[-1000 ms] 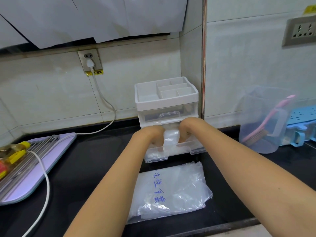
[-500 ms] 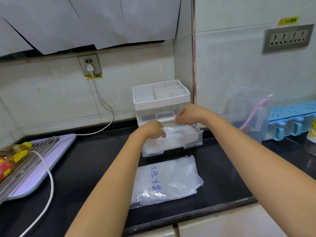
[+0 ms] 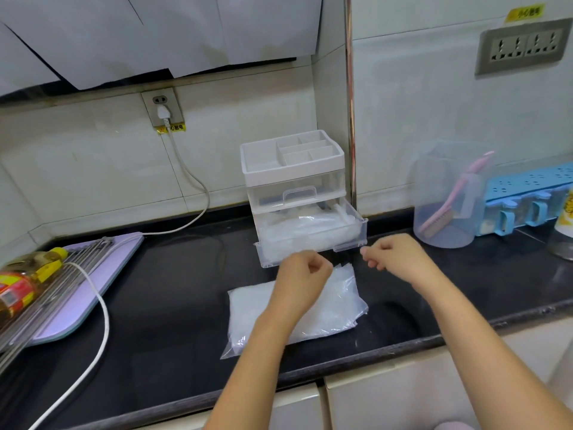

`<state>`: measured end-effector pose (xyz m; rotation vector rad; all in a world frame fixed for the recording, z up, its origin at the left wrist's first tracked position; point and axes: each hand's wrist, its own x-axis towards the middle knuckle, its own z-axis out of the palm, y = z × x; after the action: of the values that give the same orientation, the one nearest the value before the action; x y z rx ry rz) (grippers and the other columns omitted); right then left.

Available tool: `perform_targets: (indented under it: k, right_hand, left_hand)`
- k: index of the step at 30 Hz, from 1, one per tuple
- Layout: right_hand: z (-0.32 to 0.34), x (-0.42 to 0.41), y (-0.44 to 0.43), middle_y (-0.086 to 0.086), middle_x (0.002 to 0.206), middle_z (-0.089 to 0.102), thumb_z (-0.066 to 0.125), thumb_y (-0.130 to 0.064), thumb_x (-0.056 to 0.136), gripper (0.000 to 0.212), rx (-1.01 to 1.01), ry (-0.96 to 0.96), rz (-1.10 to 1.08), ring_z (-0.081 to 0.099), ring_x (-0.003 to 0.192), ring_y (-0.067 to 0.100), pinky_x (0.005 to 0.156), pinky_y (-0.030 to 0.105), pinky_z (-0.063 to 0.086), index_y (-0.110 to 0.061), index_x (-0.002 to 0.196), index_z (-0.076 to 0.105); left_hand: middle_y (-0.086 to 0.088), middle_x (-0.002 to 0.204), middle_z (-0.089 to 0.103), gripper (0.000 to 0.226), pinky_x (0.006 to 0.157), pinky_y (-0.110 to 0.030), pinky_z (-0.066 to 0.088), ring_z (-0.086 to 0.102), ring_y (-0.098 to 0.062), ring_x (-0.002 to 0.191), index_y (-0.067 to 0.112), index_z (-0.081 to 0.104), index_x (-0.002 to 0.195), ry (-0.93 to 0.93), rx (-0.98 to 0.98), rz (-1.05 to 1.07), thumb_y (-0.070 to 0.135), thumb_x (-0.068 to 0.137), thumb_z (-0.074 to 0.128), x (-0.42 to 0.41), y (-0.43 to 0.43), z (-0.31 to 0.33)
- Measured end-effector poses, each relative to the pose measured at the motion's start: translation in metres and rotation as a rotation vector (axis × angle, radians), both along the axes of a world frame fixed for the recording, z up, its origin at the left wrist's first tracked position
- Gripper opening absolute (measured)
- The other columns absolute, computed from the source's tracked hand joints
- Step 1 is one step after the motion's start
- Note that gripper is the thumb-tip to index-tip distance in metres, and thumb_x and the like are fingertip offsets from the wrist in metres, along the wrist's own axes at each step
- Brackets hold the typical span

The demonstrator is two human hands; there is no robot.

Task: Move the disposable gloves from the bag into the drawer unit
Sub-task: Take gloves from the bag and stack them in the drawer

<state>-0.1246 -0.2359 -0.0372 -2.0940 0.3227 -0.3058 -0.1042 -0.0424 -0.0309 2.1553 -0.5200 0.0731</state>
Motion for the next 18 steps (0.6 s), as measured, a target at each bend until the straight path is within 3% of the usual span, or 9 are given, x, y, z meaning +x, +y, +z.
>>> perform_targets:
  k: [3,5,8,10,13,18]
  right_hand:
    - [-0.032,0.005,0.004,0.006,0.084,0.071,0.064,-0.030,0.089,0.024,0.004,0.055,-0.055,0.063,0.079,0.015,0.064,0.023,0.045,-0.009,0.083,0.074]
    - [-0.048,0.009,0.010,-0.001,0.089,0.072,0.060,-0.029,0.092,0.021,-0.022,0.047,-0.036,0.063,0.081,0.012,0.069,0.026,0.046,-0.015,0.088,0.075]
    - [-0.061,0.011,0.017,-0.012,0.096,0.068,0.054,-0.026,0.094,0.021,-0.143,0.015,0.027,0.060,0.087,0.008,0.075,0.026,0.045,-0.025,0.094,0.075]
    - [-0.062,0.012,0.017,-0.015,0.090,0.071,0.055,-0.022,0.092,0.022,-0.113,0.020,0.052,0.063,0.085,0.007,0.077,0.029,0.051,-0.028,0.088,0.076]
    - [-0.063,0.010,0.016,-0.015,0.082,0.070,0.055,-0.021,0.092,0.023,-0.123,0.020,0.057,0.064,0.081,0.008,0.077,0.031,0.053,-0.029,0.082,0.074]
    - [-0.063,0.010,0.015,-0.007,0.096,0.064,0.046,-0.021,0.097,0.023,-0.228,0.054,0.058,0.059,0.091,0.014,0.082,0.032,0.048,-0.021,0.094,0.069]
  left_hand:
    - [0.010,0.111,0.062,0.017,0.090,-0.016,0.043,0.057,-0.002,0.102,0.022,0.064,0.106,0.038,0.030,-0.036,0.019,0.090,0.059,0.002,-0.013,-0.031]
    - [0.006,0.123,0.057,0.030,0.098,-0.018,0.039,0.053,-0.007,0.114,0.020,0.059,0.120,0.042,0.075,-0.039,0.018,0.090,0.057,0.003,-0.022,-0.046]
    - [0.001,0.133,0.051,0.040,0.100,-0.014,0.031,0.048,-0.012,0.122,0.015,0.052,0.131,0.042,0.067,-0.012,0.017,0.091,0.056,0.000,-0.030,-0.061]
    - [0.000,0.135,0.049,0.042,0.099,-0.012,0.029,0.047,-0.010,0.122,0.015,0.048,0.134,0.023,0.030,0.008,0.018,0.092,0.055,-0.002,-0.031,-0.067]
    - [0.005,0.138,0.045,0.045,0.100,-0.012,0.028,0.043,-0.007,0.123,0.022,0.044,0.139,-0.075,0.051,-0.039,0.022,0.094,0.052,-0.005,-0.030,-0.071]
    - [0.001,0.149,0.032,0.043,0.108,-0.019,0.024,0.029,-0.012,0.135,0.027,0.043,0.142,-0.207,0.218,-0.125,0.021,0.099,0.043,-0.005,-0.032,-0.076]
